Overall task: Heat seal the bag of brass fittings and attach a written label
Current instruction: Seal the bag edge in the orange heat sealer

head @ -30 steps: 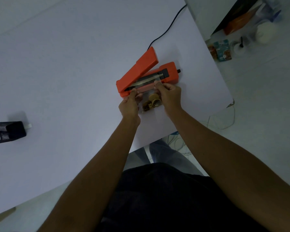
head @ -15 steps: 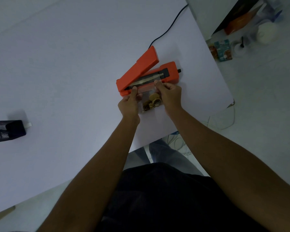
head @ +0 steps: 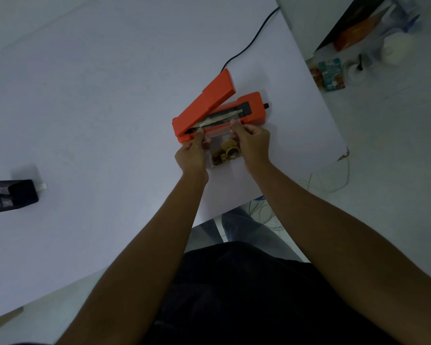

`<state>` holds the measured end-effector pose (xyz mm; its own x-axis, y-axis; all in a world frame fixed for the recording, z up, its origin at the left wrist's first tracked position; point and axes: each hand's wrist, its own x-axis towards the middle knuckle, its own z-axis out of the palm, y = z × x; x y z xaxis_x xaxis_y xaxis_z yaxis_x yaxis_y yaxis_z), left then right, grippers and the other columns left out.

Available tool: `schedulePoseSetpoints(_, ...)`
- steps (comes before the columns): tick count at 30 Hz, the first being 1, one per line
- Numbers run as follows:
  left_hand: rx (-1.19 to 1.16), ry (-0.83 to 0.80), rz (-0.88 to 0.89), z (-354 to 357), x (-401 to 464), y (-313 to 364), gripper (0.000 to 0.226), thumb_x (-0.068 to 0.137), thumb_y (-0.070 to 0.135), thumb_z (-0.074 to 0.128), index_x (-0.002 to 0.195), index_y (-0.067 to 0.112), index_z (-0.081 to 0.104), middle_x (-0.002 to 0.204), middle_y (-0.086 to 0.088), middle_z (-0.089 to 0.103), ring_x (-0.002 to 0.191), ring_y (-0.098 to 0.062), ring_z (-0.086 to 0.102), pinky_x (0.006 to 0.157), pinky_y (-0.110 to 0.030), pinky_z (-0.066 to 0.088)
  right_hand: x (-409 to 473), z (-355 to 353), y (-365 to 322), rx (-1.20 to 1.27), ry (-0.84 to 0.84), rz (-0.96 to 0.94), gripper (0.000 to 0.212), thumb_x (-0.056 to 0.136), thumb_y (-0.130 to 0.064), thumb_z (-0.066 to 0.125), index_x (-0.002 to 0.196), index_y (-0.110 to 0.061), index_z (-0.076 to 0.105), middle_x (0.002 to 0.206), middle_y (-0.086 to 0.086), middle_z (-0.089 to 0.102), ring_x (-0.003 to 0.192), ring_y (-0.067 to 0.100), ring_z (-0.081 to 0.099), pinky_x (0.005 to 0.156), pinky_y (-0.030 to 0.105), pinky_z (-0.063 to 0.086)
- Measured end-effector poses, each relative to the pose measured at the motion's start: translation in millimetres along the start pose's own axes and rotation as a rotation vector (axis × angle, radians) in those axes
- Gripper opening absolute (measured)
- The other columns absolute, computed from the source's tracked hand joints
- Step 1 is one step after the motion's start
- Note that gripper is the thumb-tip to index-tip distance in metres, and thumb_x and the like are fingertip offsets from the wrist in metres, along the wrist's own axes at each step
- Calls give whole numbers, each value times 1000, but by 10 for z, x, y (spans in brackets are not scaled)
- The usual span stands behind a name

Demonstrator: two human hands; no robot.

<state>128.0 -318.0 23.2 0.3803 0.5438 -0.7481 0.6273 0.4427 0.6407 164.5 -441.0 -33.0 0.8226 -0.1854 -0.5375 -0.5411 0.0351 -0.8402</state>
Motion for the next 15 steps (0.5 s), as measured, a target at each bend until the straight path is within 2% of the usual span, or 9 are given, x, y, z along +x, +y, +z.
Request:
schedulePoseSetpoints(4, 7, 3, -8, 4, 2, 5, 21, 88, 35, 71, 86, 14, 70, 85, -2, 72, 66, -10, 65, 72, -25, 54, -10, 5, 1, 3, -1, -12, 32, 87, -29, 78, 73, 0, 72, 65, 9, 69, 58, 22, 64, 65, 41, 59)
schedulePoseSetpoints(9, 10, -8, 1, 5, 6, 6, 28, 89, 36, 70, 96, 10, 71, 88, -2, 73, 68, -10, 65, 81, -30, 56, -4, 26, -4, 6, 15, -1, 35, 86, -28, 78, 76, 5, 72, 65, 8, 69, 58, 20, 64, 64, 38, 59)
schedulePoseSetpoints(15, 0, -35, -2, -19, -1, 1, 21, 89, 36, 69, 91, 15, 70, 88, 0, 73, 75, -12, 67, 83, -30, 55, -7, 32, -15, 3, 27, -5, 34, 86, -28, 78, 75, 4, 72, 65, 8, 69, 56, 18, 63, 61, 35, 58)
